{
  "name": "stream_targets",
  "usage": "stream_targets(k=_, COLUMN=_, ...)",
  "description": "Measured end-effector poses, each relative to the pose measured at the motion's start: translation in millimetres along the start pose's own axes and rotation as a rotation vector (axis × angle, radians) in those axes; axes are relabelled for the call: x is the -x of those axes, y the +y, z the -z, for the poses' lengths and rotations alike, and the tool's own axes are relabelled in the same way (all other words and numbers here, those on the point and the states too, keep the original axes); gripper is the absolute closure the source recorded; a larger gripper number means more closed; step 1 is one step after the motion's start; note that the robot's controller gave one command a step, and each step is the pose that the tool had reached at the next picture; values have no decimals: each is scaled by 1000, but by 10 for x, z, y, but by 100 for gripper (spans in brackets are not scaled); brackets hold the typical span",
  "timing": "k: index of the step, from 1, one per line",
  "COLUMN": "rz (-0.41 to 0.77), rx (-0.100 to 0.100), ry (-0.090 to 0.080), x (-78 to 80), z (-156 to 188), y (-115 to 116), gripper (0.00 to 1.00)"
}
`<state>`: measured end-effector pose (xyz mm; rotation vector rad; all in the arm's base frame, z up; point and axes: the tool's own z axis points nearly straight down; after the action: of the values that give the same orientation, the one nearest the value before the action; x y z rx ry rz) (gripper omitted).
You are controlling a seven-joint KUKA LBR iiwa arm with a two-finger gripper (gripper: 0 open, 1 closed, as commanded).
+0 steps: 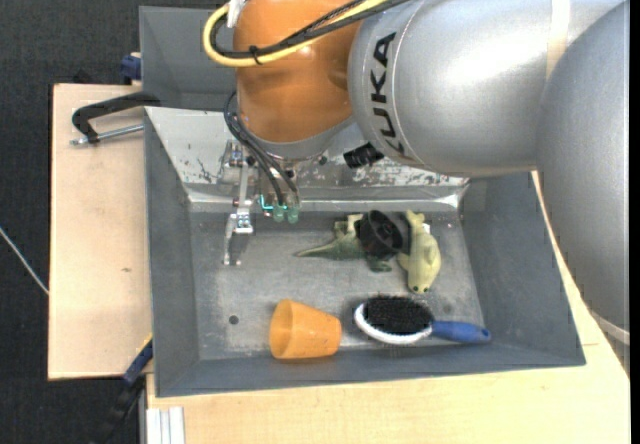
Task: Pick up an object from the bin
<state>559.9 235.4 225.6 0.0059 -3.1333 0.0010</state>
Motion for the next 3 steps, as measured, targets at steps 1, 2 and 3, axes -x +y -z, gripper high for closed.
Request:
stream_targets(k=1, rz=-46, rx=-2, ry=0, x=62, z=-1288, y=-723, gripper=0)
stream_targets(k=2, rz=-162, rx=8, ry=-19, x=-237, z=-1523, y=-1277, gripper=0)
stream_targets(k=3, rz=-83, rx=-1, ry=-8, x=-434, z=-1331, y=-1947, gripper=0)
